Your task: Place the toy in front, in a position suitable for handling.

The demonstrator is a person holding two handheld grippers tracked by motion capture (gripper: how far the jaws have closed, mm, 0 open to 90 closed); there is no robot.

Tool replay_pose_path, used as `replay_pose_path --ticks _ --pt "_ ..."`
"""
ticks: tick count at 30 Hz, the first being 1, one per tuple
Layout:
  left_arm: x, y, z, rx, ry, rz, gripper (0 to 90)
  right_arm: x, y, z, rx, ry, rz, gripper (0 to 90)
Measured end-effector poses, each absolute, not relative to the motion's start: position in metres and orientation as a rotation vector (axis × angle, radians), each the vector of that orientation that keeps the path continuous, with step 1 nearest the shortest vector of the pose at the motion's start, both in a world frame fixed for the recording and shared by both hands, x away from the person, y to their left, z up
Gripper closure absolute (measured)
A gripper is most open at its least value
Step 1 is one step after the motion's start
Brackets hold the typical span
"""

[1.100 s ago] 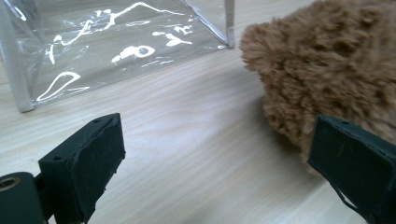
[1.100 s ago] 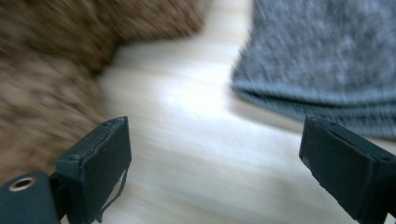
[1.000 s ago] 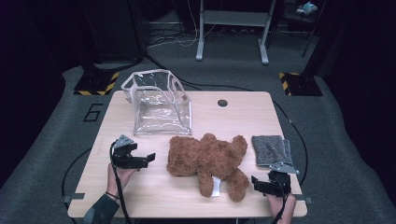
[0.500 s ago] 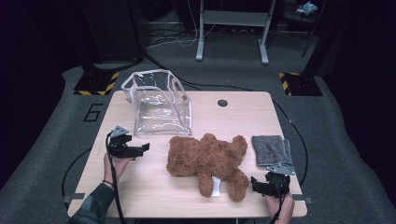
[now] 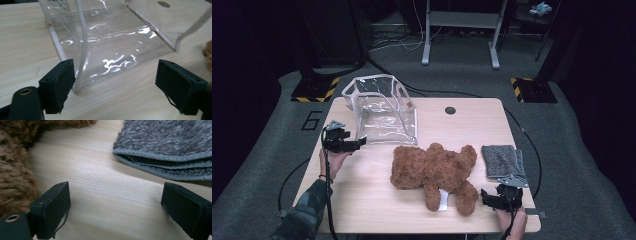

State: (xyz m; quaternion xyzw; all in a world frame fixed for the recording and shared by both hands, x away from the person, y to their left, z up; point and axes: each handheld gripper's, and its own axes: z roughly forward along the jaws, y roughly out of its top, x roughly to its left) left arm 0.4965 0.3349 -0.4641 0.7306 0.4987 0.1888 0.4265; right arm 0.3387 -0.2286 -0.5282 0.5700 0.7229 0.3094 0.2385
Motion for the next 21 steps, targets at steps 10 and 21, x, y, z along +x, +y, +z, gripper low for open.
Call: replay_pose_path --ticks 10,21 --pt "0.529 0.339 -0.467 1.832 1.247 0.535 42.4 0.339 -0.229 -0.528 1.558 1.976 0.849 8.6" --pt "0.544 0.323 -0.473 1.880 1.233 0.729 66.0 0.339 -0.229 -0.528 1.564 1.974 0.849 8.6"
